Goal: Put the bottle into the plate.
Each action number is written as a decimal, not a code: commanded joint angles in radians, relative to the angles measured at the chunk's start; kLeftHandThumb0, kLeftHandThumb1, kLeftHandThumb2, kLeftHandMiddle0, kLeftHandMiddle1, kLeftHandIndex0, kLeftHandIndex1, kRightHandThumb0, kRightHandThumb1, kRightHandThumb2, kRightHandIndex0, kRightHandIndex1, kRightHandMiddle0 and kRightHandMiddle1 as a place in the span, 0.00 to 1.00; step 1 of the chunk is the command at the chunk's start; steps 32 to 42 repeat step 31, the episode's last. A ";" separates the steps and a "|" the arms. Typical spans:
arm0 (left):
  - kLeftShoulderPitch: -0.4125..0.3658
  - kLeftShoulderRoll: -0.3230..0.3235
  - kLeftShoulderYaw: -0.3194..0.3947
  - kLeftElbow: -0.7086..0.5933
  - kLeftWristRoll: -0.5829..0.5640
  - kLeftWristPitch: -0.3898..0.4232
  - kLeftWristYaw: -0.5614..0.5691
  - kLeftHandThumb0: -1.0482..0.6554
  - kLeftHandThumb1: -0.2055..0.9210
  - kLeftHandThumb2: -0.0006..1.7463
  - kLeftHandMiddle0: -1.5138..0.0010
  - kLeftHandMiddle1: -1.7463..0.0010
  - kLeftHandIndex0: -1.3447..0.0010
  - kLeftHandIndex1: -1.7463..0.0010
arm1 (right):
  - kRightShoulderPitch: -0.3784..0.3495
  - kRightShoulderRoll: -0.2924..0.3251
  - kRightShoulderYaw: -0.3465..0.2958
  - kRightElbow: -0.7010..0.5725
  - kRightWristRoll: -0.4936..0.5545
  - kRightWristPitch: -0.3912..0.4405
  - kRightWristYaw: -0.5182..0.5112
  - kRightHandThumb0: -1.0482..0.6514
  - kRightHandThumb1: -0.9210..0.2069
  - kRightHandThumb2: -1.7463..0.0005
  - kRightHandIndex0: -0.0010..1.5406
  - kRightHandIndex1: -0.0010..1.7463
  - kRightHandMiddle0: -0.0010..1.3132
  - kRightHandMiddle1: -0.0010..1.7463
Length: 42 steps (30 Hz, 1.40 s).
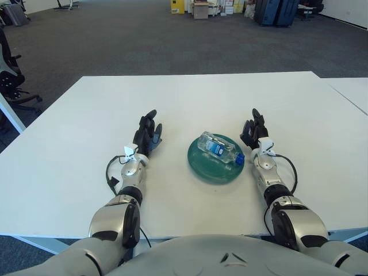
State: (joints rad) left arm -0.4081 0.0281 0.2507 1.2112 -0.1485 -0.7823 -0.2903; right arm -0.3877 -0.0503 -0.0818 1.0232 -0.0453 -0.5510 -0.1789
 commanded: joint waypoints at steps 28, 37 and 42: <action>0.023 -0.016 -0.013 0.003 0.016 0.001 0.028 0.21 1.00 0.26 0.78 0.99 1.00 0.64 | -0.043 -0.016 -0.029 0.033 0.039 0.096 0.089 0.18 0.00 0.52 0.14 0.02 0.00 0.31; 0.030 -0.022 -0.008 0.000 0.009 -0.008 0.025 0.21 1.00 0.25 0.77 0.99 1.00 0.63 | -0.059 -0.022 -0.032 0.044 0.036 0.101 0.096 0.17 0.00 0.52 0.15 0.02 0.00 0.32; 0.030 -0.022 -0.008 0.000 0.009 -0.008 0.025 0.21 1.00 0.25 0.77 0.99 1.00 0.63 | -0.059 -0.022 -0.032 0.044 0.036 0.101 0.096 0.17 0.00 0.52 0.15 0.02 0.00 0.32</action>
